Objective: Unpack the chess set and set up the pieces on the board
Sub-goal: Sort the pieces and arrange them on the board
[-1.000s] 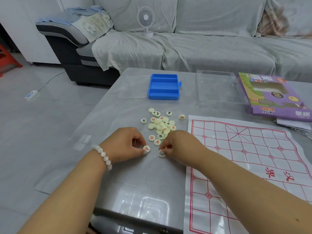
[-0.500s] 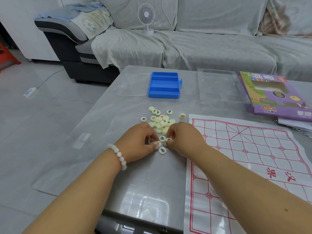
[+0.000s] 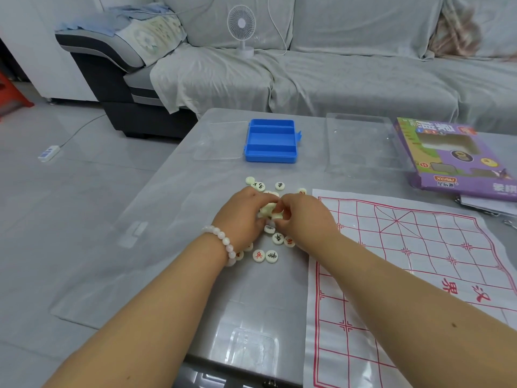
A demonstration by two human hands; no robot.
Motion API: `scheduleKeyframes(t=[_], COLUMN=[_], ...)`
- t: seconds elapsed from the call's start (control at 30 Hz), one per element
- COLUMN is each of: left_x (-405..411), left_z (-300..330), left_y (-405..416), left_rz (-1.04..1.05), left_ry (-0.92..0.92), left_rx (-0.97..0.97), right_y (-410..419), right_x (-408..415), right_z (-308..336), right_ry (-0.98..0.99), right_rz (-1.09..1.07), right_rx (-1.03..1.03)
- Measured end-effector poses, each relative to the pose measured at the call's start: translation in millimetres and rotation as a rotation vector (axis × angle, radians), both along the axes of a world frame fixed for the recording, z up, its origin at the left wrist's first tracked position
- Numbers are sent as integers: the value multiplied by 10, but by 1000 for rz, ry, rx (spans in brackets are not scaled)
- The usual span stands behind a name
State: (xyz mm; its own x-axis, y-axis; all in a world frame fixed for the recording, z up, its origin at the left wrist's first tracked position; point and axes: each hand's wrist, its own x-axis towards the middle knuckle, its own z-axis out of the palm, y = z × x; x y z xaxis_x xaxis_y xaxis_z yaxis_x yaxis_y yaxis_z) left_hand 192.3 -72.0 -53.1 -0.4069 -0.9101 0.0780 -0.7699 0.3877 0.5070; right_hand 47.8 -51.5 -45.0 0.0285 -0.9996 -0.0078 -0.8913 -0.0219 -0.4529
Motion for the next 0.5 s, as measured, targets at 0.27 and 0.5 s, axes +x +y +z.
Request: scheduleKeyframes(t=[0.27, 0.5], left_x=[51, 409], left_z=[-57, -70], left_y=[27, 98], left_rz=[65, 126], left_ry=[101, 123], left_rx=[-112, -16], right_y=[12, 16], right_x=[-137, -167], right_z=[35, 53], right_ry=[-94, -37], right_rz=[-55, -48], right_rx=[39, 151])
